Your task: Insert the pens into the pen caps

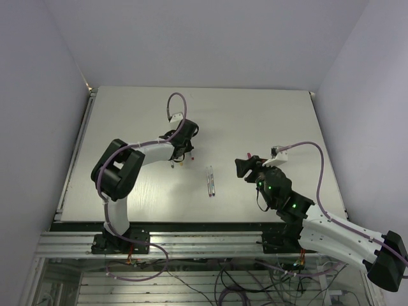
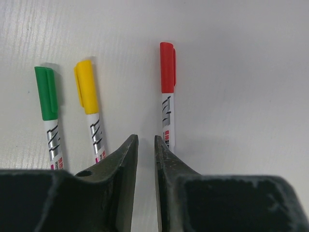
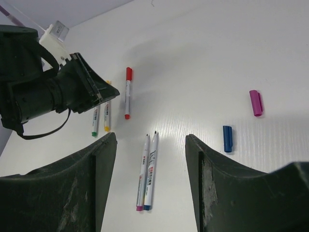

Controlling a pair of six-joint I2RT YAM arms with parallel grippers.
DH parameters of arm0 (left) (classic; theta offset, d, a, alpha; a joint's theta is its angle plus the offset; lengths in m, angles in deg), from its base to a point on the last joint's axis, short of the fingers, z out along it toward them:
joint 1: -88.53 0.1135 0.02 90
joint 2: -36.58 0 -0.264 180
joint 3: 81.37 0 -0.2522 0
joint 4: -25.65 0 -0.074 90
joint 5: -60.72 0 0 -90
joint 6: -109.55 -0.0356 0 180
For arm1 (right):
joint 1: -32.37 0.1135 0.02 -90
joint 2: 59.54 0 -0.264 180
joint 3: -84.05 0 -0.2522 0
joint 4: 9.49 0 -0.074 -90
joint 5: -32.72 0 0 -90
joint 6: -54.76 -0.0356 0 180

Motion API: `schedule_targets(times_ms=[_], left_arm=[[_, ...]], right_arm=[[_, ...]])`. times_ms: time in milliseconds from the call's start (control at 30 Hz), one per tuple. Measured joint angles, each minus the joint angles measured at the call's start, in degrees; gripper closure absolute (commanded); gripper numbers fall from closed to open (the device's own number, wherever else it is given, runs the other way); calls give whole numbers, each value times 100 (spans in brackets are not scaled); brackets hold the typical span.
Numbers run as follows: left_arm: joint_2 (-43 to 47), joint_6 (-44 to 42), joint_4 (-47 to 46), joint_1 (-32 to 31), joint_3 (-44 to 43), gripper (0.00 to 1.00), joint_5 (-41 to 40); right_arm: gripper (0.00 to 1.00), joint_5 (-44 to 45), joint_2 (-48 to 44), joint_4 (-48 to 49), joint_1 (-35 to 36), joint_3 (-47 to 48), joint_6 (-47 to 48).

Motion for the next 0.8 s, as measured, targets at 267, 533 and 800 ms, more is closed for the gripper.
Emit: schedule_targets(times_ms=[267, 533, 800], left_arm=[[372, -28, 4, 0, 0, 70, 28], [929, -260, -70, -310, 151, 70, 76], [1113, -439, 26, -1333, 660, 70, 68]], right_arm=[[22, 142, 0, 85, 0, -15, -205], [26, 713, -70, -120, -26, -31, -680], [29, 1266, -74, -723, -310, 68, -717]])
